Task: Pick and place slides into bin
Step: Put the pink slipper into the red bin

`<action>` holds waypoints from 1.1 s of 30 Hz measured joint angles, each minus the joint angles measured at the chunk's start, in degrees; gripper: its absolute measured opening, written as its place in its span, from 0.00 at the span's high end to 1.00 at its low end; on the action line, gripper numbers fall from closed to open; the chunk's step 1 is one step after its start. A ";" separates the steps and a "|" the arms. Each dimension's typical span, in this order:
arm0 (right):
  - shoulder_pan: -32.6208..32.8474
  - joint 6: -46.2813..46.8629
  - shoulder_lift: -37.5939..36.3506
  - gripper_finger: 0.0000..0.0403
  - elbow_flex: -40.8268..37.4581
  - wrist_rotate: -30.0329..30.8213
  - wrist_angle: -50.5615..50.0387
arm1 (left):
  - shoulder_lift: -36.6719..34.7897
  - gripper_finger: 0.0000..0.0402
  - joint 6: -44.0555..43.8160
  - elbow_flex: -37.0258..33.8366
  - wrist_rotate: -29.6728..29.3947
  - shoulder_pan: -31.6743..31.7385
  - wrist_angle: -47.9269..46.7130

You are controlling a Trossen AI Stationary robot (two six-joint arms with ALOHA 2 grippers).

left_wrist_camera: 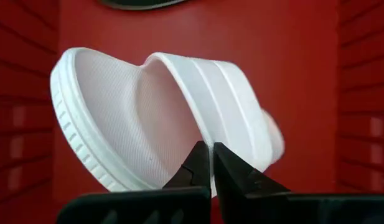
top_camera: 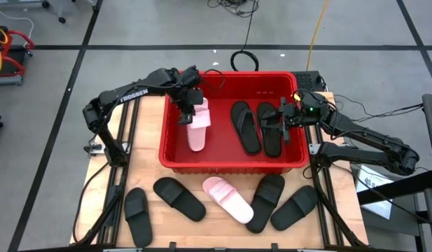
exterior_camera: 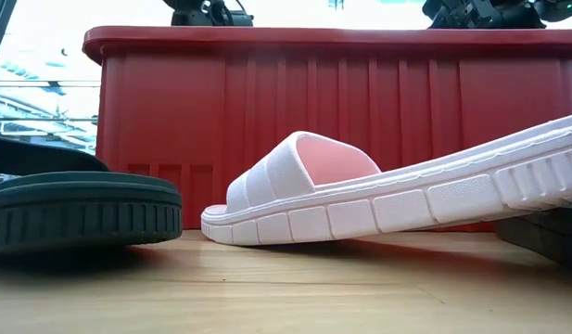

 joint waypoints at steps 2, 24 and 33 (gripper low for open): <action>0.00 -0.01 0.00 0.62 0.00 0.00 0.01 | 0.85 1.00 -0.57 0.00 -1.60 0.04 0.10; 0.00 0.07 -0.02 0.62 0.00 0.00 0.09 | 5.18 0.93 0.49 0.00 -12.61 1.10 -0.04; 0.00 0.02 -0.02 0.61 0.00 0.00 0.08 | 5.17 0.85 0.50 0.00 -13.60 1.11 2.21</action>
